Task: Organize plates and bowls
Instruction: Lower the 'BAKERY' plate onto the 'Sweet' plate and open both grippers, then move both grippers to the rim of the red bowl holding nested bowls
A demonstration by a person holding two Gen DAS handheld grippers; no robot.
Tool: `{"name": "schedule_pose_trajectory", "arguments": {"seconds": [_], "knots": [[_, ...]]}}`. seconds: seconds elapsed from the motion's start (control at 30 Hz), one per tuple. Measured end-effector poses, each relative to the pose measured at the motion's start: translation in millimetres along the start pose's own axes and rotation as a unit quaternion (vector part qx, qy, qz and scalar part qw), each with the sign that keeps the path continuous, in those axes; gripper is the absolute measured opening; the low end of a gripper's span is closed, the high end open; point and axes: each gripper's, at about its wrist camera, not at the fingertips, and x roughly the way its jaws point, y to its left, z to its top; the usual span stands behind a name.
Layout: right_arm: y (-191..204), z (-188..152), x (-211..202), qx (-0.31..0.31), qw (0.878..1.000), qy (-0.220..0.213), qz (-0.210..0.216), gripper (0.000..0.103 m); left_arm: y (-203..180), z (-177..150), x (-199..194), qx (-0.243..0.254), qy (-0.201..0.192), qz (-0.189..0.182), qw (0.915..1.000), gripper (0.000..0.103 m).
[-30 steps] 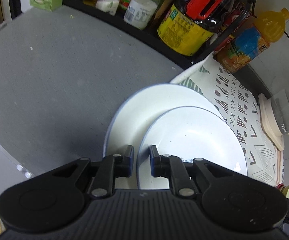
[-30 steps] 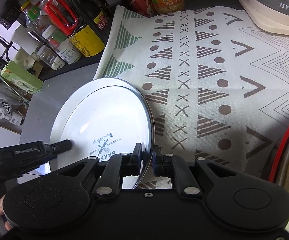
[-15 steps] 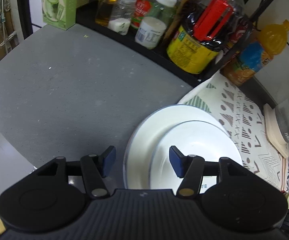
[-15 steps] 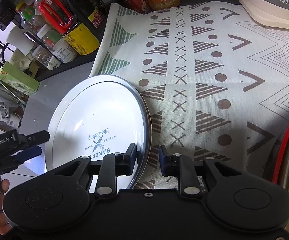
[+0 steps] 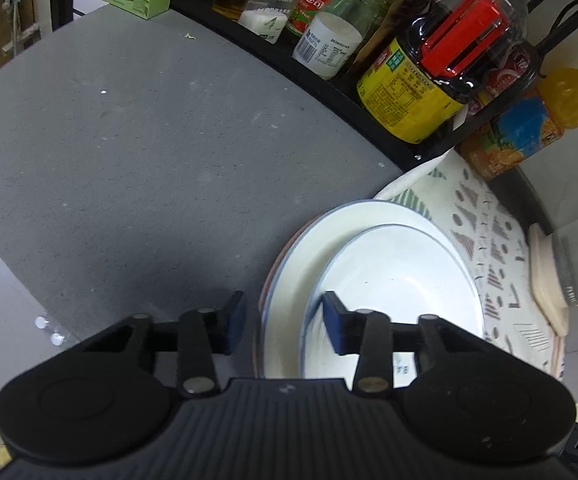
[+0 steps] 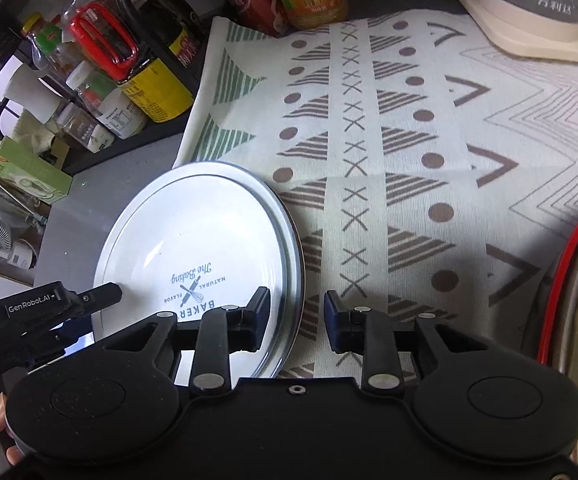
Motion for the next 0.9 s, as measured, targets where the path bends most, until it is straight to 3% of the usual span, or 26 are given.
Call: {"name": "schedule_pose_trajectory", "arguments": {"seconds": [0.53,0.67,0.7,0.77,0.8,0.9], "knots": [[7.2,-2.1,8.0,-0.014,1.0,0.006,-0.005,0.029,2.9,3.7,0.0,-0.002,-0.002,-0.003,1.0,0.029],[9.4,-1.9,0.3,-0.024,1.0,0.002,-0.009,0.031,-3.5,3.6,-2.6,0.017,-0.002,0.017,0.9997,0.036],[9.7,-1.7,-3.0,-0.026,1.0,0.0,-0.007,0.035,-4.8,3.2,-3.6,0.021,-0.001,0.018,0.9996,0.039],[10.6,-1.3,-11.2,-0.027,1.0,-0.007,-0.001,0.052,-7.4,2.3,-6.3,0.023,0.0,0.023,0.9995,0.055],[11.2,-1.5,-16.8,-0.028,0.999,-0.015,0.001,0.061,-9.0,1.5,-8.5,0.025,-0.001,0.026,0.9994,0.057],[12.7,-2.1,-32.9,-0.042,0.999,-0.035,0.006,0.066,-15.1,-0.3,-16.8,0.035,-0.013,0.025,0.999,0.067]]}}
